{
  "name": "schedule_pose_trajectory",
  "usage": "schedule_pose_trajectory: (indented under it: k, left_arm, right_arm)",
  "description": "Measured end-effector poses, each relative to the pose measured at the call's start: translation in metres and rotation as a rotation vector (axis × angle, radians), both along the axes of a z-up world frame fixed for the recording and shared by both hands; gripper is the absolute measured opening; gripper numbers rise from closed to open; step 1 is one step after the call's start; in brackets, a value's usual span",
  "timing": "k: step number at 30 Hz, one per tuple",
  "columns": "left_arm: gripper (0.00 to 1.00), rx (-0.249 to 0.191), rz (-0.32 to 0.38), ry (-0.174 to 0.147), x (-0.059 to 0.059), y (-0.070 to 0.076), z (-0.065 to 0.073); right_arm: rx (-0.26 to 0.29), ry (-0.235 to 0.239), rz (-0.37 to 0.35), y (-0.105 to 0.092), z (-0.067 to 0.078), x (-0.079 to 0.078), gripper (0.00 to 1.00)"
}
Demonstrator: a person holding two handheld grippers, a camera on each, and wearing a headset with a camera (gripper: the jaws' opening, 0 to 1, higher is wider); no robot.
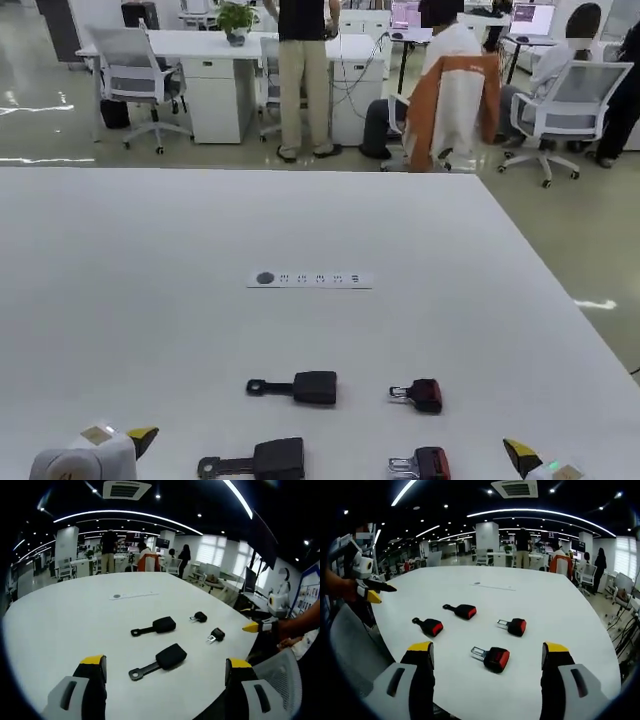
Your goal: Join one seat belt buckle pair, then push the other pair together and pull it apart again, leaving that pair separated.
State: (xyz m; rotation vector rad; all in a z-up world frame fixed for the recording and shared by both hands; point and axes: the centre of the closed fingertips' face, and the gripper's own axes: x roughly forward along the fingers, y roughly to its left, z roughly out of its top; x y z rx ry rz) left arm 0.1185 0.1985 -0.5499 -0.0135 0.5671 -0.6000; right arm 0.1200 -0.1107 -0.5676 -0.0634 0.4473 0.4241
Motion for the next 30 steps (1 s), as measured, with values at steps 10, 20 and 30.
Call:
schedule_pose_trajectory:
  k: [10,20,30]
  left_arm:
    - [1.0,-0.01,0.002,-0.013,-0.002,-0.004,0.004]
    - [1.0,-0.039,-0.001,-0.046,-0.002,-0.003,-0.002]
    - [1.0,-0.038,0.001,-0.042,-0.003,-0.004,-0.006]
  right_arm:
    - [0.003,-0.003,-0.005,0.001,0.006,-0.003,0.88]
    - [0.008,-0.003,-0.007,0.0,0.001,-0.004,0.88]
    - [0.005,0.009,-0.004,0.002,-0.003,-0.005,0.88]
